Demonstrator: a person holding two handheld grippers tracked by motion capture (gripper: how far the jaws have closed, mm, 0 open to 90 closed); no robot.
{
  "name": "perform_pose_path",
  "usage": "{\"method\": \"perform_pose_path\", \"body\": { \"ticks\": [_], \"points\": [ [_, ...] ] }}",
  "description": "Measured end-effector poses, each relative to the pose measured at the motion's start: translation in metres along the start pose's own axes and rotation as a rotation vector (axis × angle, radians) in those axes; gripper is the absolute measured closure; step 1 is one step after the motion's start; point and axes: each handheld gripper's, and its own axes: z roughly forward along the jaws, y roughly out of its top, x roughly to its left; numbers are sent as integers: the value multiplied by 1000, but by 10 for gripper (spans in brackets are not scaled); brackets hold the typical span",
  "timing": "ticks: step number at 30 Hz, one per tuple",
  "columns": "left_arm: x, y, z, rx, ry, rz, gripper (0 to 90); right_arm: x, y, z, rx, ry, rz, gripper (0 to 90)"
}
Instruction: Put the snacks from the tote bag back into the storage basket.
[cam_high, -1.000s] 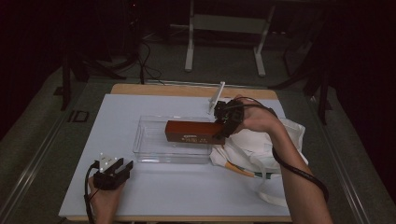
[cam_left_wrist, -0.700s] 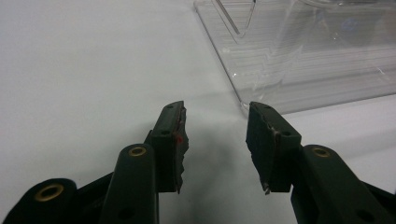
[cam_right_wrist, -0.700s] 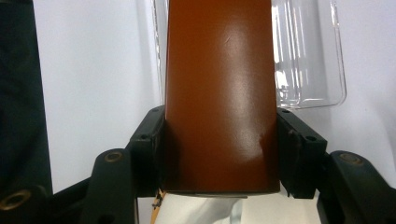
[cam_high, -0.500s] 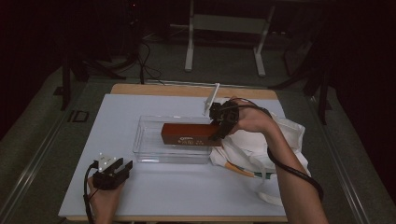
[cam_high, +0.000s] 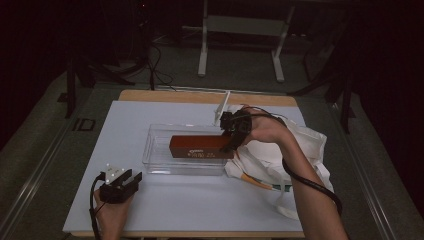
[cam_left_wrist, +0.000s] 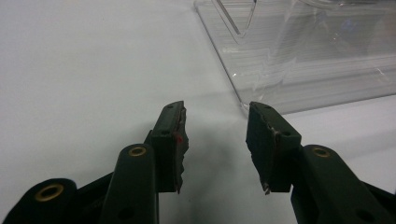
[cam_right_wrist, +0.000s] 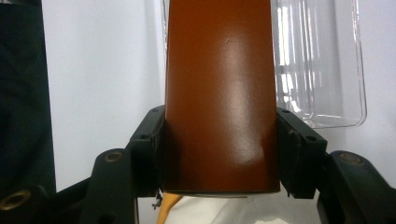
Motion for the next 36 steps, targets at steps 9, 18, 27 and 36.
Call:
{"method": "perform_pose_path", "body": {
  "ticks": [9, 18, 27, 36],
  "points": [
    [0, 0, 0, 0, -1, 1, 579, 1, 4, 5, 3, 5, -17, 431],
    [0, 0, 0, 0, -2, -1, 579, 2, 13, 12, 28, 14, -31, 430],
    [0, 0, 0, -1, -2, -3, 579, 2, 18, 19, 51, 22, -38, 430],
    [0, 0, 0, -1, -3, -3, 579, 3, 22, 25, 75, 29, -43, 430]
  ]
}}
